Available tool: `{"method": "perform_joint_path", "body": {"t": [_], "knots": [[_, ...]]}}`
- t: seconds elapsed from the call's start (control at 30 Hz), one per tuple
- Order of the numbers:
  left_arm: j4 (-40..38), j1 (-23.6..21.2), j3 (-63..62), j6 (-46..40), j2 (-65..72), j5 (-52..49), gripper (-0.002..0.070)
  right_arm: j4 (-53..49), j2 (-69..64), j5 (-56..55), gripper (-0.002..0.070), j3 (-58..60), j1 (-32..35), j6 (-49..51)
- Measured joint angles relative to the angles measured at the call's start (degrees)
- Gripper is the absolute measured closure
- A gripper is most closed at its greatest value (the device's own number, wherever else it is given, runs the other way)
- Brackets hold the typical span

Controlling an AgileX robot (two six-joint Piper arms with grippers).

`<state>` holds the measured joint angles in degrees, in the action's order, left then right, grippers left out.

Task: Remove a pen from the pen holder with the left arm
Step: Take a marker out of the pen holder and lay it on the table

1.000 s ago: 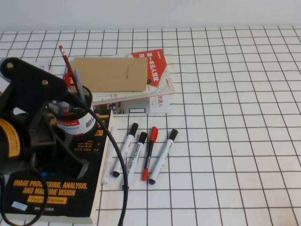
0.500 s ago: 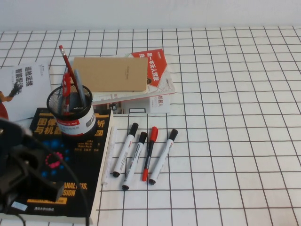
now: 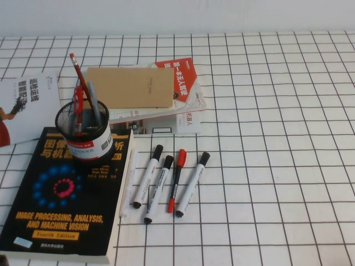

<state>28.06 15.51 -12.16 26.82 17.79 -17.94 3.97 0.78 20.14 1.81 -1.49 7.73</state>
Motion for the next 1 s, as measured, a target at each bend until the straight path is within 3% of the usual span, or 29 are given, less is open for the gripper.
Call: {"method": "perform_joint_path", "body": {"t": [0.2, 0.4, 0.67, 0.8, 1.0], "knots": [[-14.72, -11.46, 5.57, -17.47, -11.84, 2.23, 0.0676, 0.00, 0.00, 0.00, 0.0692, 0.00, 0.00, 0.00], [-23.72, -18.87, 10.43, -25.75, -18.19, 3.82, 0.0676, 0.00, 0.00, 0.00, 0.0693, 0.00, 0.00, 0.00], [-28.06, -19.52, 13.57, -28.95, -18.41, 2.33, 0.0676, 0.00, 0.00, 0.10, 0.0693, 0.00, 0.00, 0.00], [-30.10, -19.36, 13.57, -34.69, -18.41, 0.13, 0.0676, 0.00, 0.00, 0.10, 0.0692, 0.00, 0.00, 0.00], [-31.41, -15.75, 13.57, -37.89, -18.41, -3.59, 0.0676, 0.00, 0.00, 0.10, 0.0693, 0.00, 0.00, 0.00]]}}
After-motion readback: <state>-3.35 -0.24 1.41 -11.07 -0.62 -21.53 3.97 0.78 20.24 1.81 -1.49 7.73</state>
